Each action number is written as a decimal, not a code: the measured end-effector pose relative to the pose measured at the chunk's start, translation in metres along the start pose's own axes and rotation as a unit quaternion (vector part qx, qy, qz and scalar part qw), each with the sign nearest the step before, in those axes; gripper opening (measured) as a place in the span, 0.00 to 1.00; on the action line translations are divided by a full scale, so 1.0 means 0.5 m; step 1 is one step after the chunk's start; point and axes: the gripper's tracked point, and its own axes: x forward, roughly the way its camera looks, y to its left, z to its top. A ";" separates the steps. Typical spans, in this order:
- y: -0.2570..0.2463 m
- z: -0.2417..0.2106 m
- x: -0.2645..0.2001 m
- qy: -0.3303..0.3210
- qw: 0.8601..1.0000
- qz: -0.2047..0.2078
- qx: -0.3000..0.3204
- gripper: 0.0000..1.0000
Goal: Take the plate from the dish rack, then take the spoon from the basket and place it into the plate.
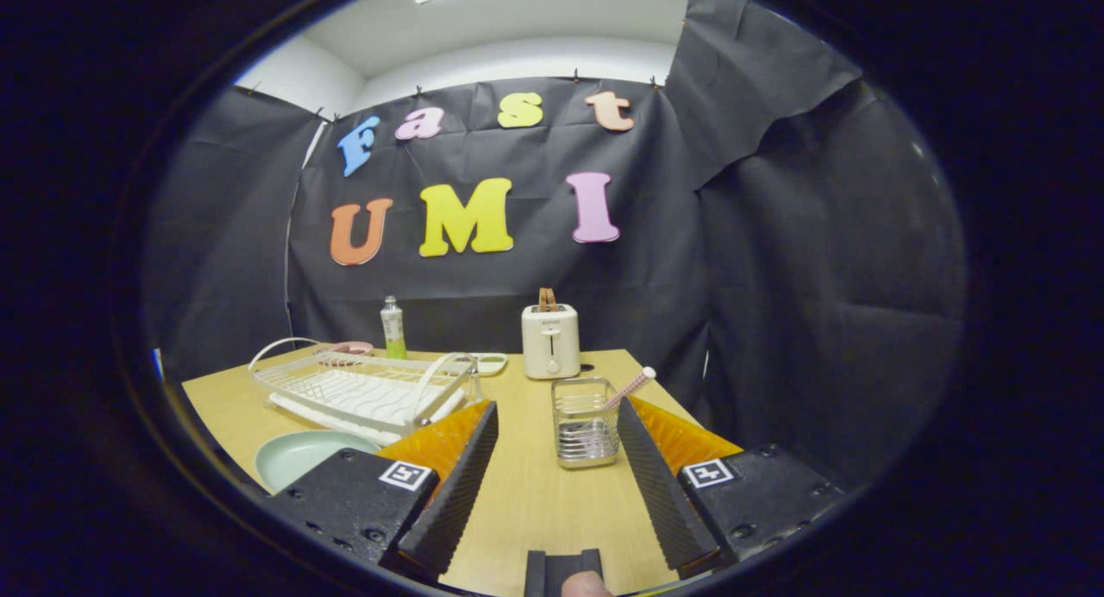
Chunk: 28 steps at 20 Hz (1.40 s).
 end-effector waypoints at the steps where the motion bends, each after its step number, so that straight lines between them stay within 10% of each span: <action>1: -0.020 0.000 0.018 0.000 1.000 -0.002 0.003 0.91; 10: -0.105 -0.040 0.194 0.060 0.998 0.012 0.029 0.81; 19: -0.047 -0.023 0.229 0.075 0.994 0.068 0.032 0.24; 28: -0.064 0.091 0.153 0.052 0.997 0.044 -0.021 0.12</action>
